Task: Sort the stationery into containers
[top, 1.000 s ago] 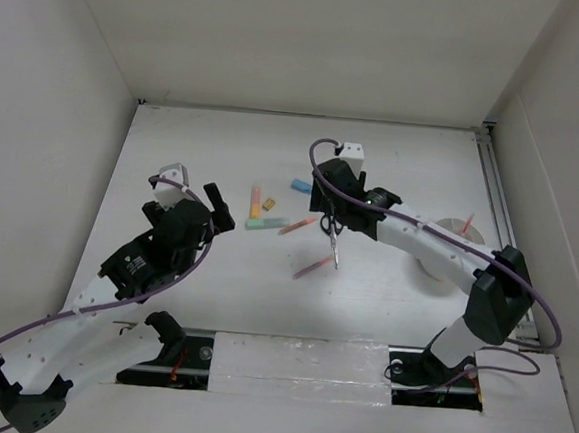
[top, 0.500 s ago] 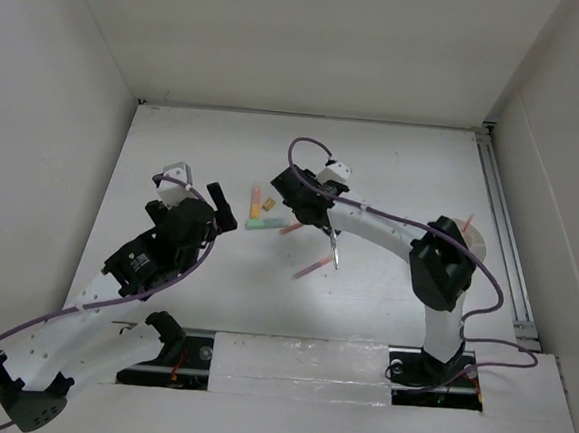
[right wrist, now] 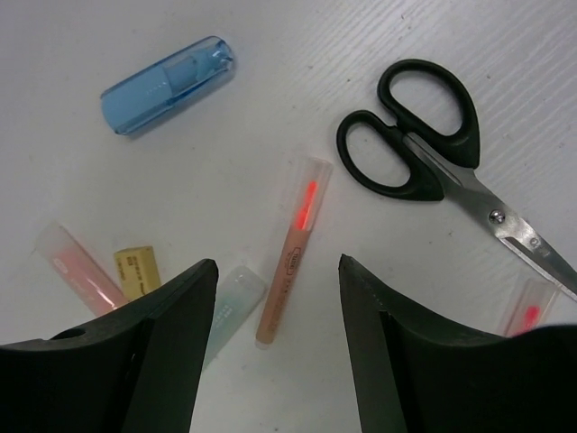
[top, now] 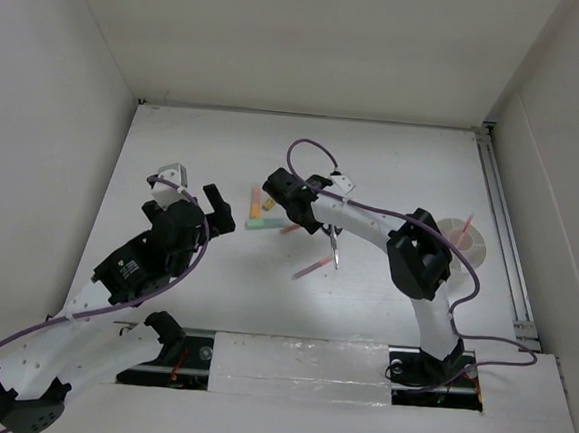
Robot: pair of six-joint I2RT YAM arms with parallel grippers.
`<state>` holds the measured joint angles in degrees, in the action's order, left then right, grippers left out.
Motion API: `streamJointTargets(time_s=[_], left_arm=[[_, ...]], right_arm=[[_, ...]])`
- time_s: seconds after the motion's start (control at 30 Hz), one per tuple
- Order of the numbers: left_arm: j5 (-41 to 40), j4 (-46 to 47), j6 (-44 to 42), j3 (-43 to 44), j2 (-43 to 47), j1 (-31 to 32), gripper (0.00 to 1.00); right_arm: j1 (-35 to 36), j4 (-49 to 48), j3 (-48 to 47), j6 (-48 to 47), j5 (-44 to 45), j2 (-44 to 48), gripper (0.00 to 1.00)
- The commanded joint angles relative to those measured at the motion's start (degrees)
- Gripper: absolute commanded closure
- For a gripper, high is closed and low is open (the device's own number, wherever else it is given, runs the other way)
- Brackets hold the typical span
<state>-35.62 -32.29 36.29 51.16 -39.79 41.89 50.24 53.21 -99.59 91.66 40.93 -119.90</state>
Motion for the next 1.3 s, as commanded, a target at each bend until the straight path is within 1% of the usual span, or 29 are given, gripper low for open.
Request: streamJointTargets(time_s=[0.0,0.27,0.47,0.53,0.6,0.77,0.8,0.97,1.1,1.2,1.27], left_arm=[[0.9,2.3,-1.0,1.1,1.6,-0.2,0.00],[1.4,2.3,-1.0,1.1,3.2,-0.2,0.00],[2.0,2.9,-1.5,0.6,4.5,-0.2,0.00],[2.0,2.9,-1.5,0.6,4.5,-0.2,0.00],[2.0,2.9,-1.5,0.6,5.0,-0.2,0.00],[2.0,2.9,-1.5,0.6,5.0,-0.2,0.00],[2.5,2.9,-1.5,0.6,5.0,-0.2,0.00],[2.5,2.9,-1.5,0.6,5.5,-0.2,0.00],[2.5,2.9,-1.5,1.1,7.1,-0.2,0.00],[2.5,2.9,-1.5,0.6,8.5,-0.2,0.00],[2.5,2.9,-1.5,0.6,9.0,-0.2,0.00]], right_arm=[[-0.6,3.0,-1.7,3.6,-1.1,-2.3,0.38],[-1.8,3.0,-3.6,5.0,-2.2,-5.1,0.39],[-2.9,4.8,-6.2,5.0,-3.7,-9.2,0.39],[-3.4,5.3,-7.5,5.0,-5.4,-10.0,0.42],[-3.4,5.3,-7.5,5.0,-5.4,-10.8,0.42],[-3.4,7.4,-8.0,6.1,-6.6,-11.3,0.46],[-3.4,7.4,-8.0,6.1,-6.6,-11.3,0.47],[-3.9,8.0,-6.9,5.5,-8.5,-11.9,0.63],[-4.4,6.6,-6.1,3.6,-10.5,-12.6,0.63],[-5.0,3.7,-3.8,1.3,-11.8,-12.6,0.69],[-5.5,2.5,-2.6,0.5,-12.4,-12.0,0.75]])
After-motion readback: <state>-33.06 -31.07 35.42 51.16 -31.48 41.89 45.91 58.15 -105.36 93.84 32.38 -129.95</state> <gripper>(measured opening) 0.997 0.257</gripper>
